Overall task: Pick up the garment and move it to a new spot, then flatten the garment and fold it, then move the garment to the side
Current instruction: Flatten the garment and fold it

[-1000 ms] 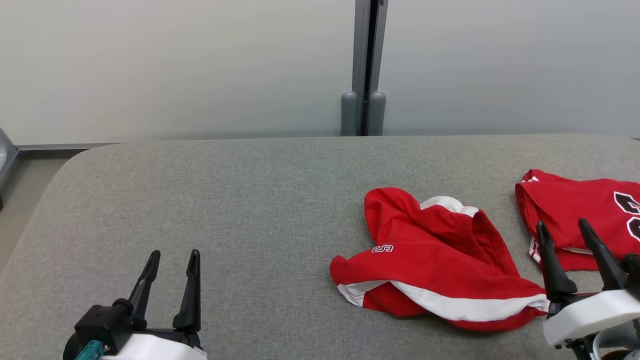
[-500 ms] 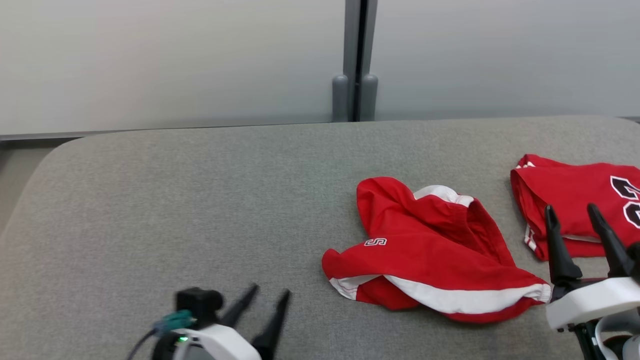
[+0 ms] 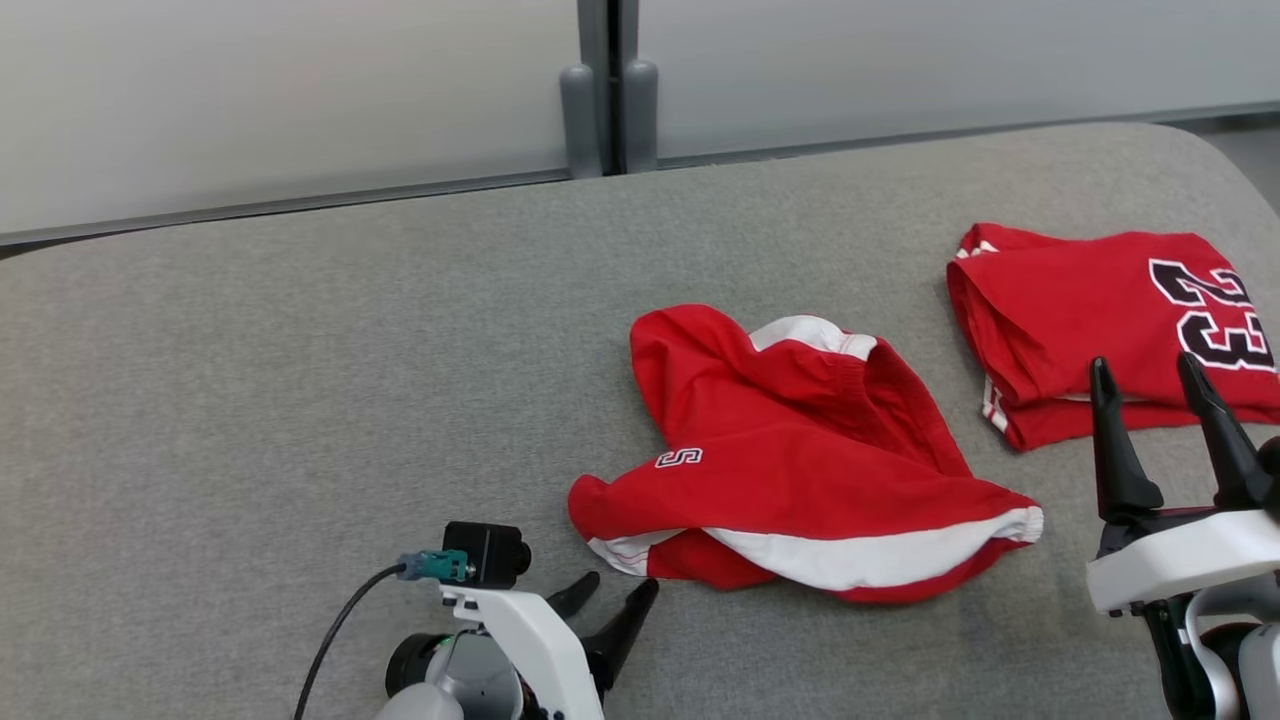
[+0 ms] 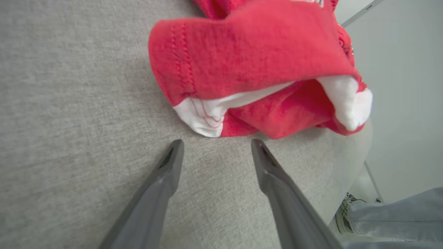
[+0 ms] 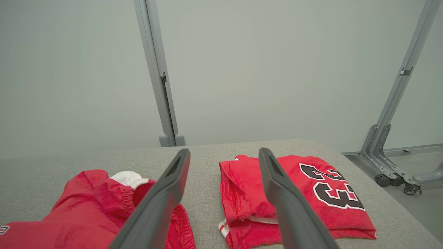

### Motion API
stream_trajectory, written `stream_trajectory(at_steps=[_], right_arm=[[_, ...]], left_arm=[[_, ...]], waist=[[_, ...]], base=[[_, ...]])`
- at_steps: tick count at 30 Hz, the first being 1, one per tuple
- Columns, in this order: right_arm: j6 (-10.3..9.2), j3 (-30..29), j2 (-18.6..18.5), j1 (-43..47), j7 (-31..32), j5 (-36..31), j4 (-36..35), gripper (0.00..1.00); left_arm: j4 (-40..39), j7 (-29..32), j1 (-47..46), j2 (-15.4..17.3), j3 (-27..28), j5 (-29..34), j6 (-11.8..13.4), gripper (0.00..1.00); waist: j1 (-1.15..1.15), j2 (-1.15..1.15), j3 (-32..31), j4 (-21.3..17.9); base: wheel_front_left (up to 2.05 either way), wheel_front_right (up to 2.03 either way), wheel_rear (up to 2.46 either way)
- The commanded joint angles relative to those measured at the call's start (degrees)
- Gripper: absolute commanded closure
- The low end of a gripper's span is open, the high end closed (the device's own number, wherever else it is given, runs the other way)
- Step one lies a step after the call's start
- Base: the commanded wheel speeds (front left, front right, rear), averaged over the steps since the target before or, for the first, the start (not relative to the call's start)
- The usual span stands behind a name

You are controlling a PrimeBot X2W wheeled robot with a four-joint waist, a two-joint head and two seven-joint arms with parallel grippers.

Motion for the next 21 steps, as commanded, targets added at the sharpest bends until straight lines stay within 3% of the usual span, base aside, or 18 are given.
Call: stream_trajectory(at_steps=[1, 6, 7, 8, 17, 21], right_arm=[[0.03, 0.33, -0.04, -0.97, -0.58, 0.4, 0.3, 0.0], [0.03, 0.95, 0.06, -1.47, -1.34, 0.84, 0.97, 0.0], [0.03, 0.94, 0.06, -1.5, -1.36, 0.84, 1.13, 0.0], [0.03, 0.9, 0.03, -1.47, -1.49, 0.87, 1.3, 0.0], [0.03, -0.47, -0.28, 0.55, -1.48, 0.47, 2.19, 0.0], [0.03, -0.35, -0.52, 1.43, -0.74, 0.37, 1.88, 0.0]], left_arm=[[1.7, -0.35, -1.97, -0.03, 0.18, -0.36, -0.15, 0.0], [6.16, -1.65, -4.77, -0.48, 0.11, -0.01, 0.43, 0.0], [6.73, -1.56, -5.13, -0.48, -0.15, 0.03, 0.22, 0.25], [6.94, -1.63, -5.33, -0.53, -0.17, -0.5, -0.08, 1.0], [2.43, -0.17, -3.35, 2.17, -1.35, -0.13, -0.54, 1.0], [-4.17, 3.52, -1.62, 6.6, -2.75, 1.39, 0.12, 1.0]], waist=[[0.0, 0.0, 1.37, -1.42], [0.0, 0.0, 2.07, -2.22], [0.0, 0.0, 2.06, -2.26], [0.0, 0.0, 1.99, -2.22], [0.0, 0.0, -0.79, 0.71], [0.0, 0.0, -2.16, 2.92]], base=[[0.0, 0.0, 0.0], [0.0, 0.0, 0.0], [0.0, 0.0, 0.0], [0.0, 0.0, 0.0], [0.0, 0.0, 0.0], [0.0, 0.0, 0.0]])
